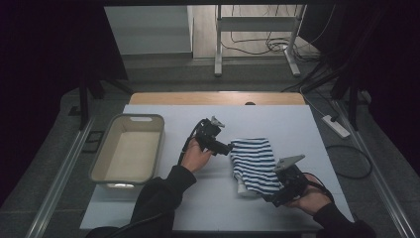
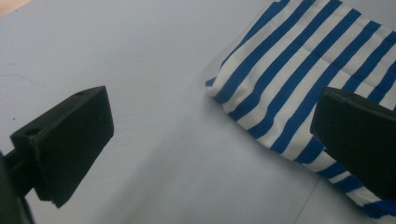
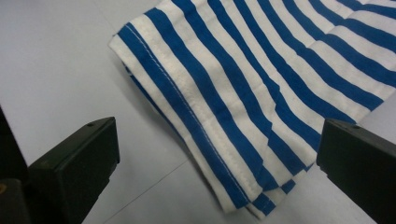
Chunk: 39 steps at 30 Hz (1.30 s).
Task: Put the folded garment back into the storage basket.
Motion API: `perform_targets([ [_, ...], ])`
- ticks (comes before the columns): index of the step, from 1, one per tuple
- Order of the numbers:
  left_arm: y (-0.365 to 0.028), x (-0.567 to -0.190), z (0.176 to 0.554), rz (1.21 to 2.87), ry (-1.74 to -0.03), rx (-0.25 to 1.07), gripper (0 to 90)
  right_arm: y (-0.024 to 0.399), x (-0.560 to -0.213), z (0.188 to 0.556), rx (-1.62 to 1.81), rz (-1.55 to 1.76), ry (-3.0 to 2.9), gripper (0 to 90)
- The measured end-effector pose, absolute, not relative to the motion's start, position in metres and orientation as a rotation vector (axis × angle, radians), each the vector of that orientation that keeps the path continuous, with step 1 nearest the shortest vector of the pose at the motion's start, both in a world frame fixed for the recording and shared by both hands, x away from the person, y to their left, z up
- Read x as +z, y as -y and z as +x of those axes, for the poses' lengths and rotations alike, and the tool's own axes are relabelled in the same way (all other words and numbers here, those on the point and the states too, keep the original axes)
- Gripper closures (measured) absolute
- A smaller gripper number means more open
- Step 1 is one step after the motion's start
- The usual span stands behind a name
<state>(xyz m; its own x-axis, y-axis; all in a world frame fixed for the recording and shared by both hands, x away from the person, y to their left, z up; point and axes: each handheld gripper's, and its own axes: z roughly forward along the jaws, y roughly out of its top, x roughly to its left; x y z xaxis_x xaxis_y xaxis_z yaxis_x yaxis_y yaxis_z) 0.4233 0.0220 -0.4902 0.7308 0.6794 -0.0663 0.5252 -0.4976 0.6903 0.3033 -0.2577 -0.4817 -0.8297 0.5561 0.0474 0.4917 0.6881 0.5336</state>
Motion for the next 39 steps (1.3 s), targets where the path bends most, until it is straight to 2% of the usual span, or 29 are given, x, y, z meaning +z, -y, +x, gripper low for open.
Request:
perform_targets([
  [22,-0.004,-0.515,0.439,2.254,-0.939,0.272,0.0,0.242,-0.497,0.313,0.762,0.780,-2.851,0.5],
  [39,0.006,-0.530,0.446,2.285,-0.975,0.256,0.0,0.242,-0.504,0.314,0.749,0.756,-2.874,5.3],
])
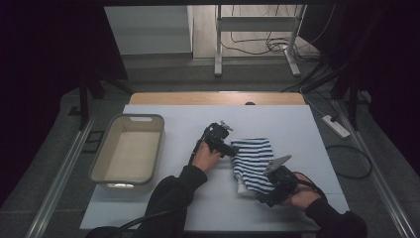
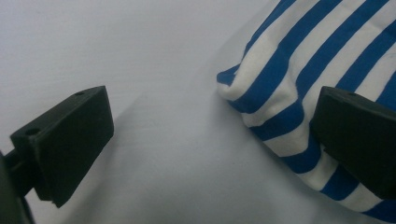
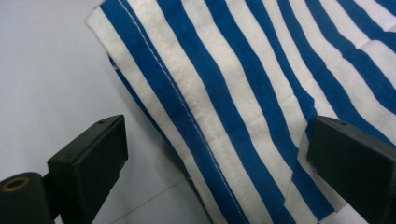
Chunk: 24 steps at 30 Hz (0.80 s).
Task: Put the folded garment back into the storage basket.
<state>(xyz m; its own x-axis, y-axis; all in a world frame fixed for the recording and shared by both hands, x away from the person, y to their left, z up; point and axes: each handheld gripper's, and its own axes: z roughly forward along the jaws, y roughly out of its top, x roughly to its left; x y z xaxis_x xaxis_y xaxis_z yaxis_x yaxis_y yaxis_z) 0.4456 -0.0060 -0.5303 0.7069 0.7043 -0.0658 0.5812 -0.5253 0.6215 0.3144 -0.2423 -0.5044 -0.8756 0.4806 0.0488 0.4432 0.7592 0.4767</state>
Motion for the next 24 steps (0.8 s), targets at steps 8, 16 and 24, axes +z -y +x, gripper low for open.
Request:
perform_targets([
  [8,0.0065,-0.5345,0.4470,2.291,-0.990,0.245,0.0,0.2415,-0.5070,0.3139,0.717,0.742,-2.883,5.8],
  [16,0.0068,-0.5347,0.4465,2.296,-0.986,0.250,0.0,0.2403,-0.5094,0.3091,0.668,0.658,-2.856,8.3],
  [24,0.0068,-0.5348,0.4468,2.296,-0.987,0.247,0.0,0.2412,-0.5095,0.3069,0.650,0.621,-2.832,13.1],
])
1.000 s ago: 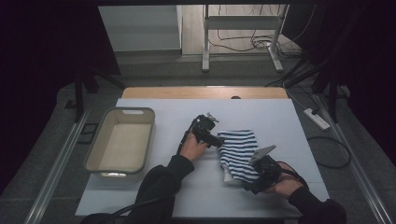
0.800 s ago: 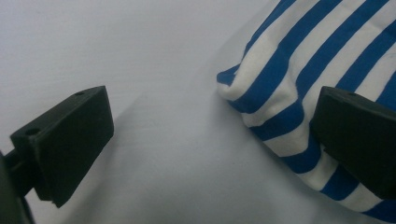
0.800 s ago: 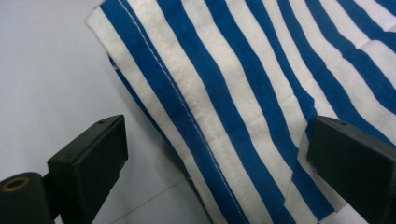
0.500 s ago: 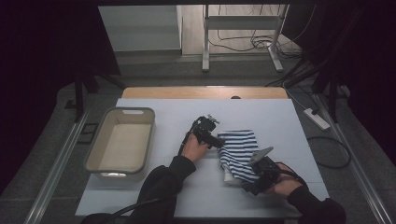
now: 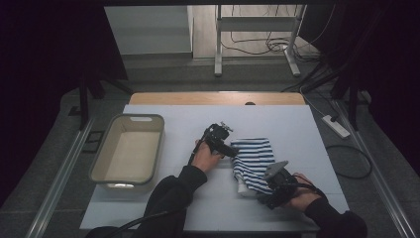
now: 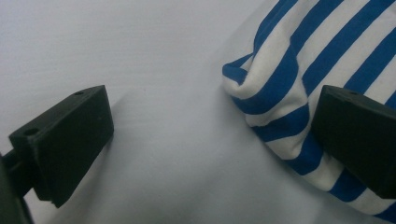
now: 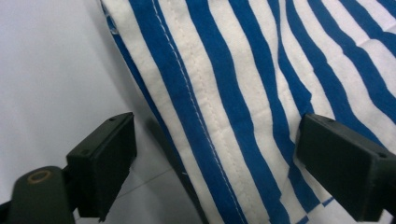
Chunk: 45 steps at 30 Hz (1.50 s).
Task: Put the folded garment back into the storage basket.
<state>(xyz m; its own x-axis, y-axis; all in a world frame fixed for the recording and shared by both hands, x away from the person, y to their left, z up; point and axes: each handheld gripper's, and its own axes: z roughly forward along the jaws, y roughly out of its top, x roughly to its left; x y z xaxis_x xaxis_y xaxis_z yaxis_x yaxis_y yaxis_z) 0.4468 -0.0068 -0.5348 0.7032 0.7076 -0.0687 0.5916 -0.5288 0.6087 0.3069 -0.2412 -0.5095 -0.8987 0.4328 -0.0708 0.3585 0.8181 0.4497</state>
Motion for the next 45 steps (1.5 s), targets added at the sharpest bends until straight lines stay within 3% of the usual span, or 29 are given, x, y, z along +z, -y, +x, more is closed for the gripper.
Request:
perform_targets([
  [6,0.008,-0.533,0.445,2.307,-0.973,0.246,1.5,0.244,-0.506,0.308,0.651,0.633,-2.814,26.8],
  [17,0.011,-0.526,0.438,2.325,-0.898,0.200,31.9,0.248,-0.502,0.310,0.646,0.649,-2.775,49.9],
  [39,0.019,-0.522,0.430,2.310,-0.884,0.115,77.2,0.249,-0.497,0.320,0.649,0.693,-2.777,78.7],
  [45,0.019,-0.523,0.428,2.289,-0.888,0.124,80.7,0.248,-0.495,0.321,0.646,0.700,-2.791,80.2],
])
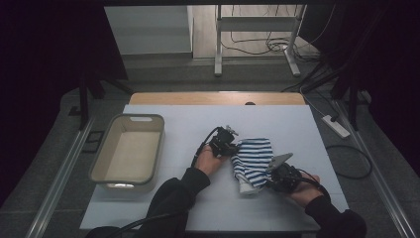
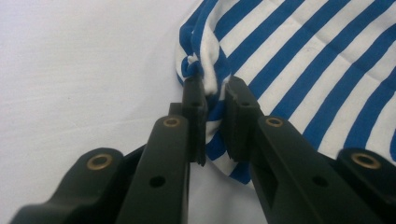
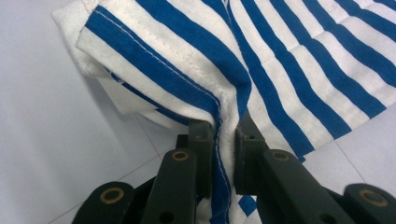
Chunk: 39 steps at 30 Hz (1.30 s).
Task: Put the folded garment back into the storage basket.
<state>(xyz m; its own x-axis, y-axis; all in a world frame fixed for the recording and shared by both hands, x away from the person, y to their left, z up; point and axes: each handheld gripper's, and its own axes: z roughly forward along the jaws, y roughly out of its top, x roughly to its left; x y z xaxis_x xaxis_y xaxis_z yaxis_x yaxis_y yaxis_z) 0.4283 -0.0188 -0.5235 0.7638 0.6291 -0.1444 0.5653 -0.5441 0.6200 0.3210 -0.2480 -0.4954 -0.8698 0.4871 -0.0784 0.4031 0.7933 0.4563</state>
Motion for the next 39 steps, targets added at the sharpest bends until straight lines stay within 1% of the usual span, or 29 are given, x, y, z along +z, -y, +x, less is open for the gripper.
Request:
perform_targets([
  [7,0.018,-0.520,0.427,2.272,-0.883,0.162,81.2,0.247,-0.491,0.321,0.696,0.705,-2.791,80.7],
  [18,0.011,-0.497,0.424,2.247,-0.858,0.214,81.2,0.246,-0.473,0.316,0.854,0.703,-2.744,80.9],
  [25,0.003,-0.486,0.421,2.245,-0.851,0.223,81.1,0.242,-0.461,0.312,0.919,0.689,-2.726,80.9],
  [39,-0.014,-0.474,0.416,2.234,-0.834,0.245,81.0,0.229,-0.451,0.309,1.012,0.675,-2.726,80.8],
])
